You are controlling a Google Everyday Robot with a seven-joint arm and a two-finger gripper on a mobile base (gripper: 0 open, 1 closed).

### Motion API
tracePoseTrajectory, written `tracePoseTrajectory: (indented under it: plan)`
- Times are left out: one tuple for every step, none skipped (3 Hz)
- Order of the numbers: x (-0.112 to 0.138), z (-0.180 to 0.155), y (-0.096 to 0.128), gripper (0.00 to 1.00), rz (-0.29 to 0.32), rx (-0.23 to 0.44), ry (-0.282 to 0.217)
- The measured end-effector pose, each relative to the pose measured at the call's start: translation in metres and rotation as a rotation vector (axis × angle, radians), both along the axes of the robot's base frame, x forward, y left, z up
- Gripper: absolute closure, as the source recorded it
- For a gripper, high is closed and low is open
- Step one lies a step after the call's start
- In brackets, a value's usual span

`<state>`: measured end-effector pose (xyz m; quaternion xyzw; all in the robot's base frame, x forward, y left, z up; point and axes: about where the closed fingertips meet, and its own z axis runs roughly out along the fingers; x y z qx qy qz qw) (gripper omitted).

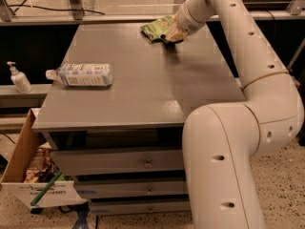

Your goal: Move rxbar chocolate near green jalapeno chip bag

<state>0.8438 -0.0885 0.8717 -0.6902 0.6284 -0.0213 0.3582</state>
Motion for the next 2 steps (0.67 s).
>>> tracePoseTrajectory:
  plan:
    - [-0.0011,-0.0089,-0.0022,0.6,0.008,-0.033,0.02]
    - [-0.0033,-0.01,-0.0054,0.36,0.008,-0.052,0.03]
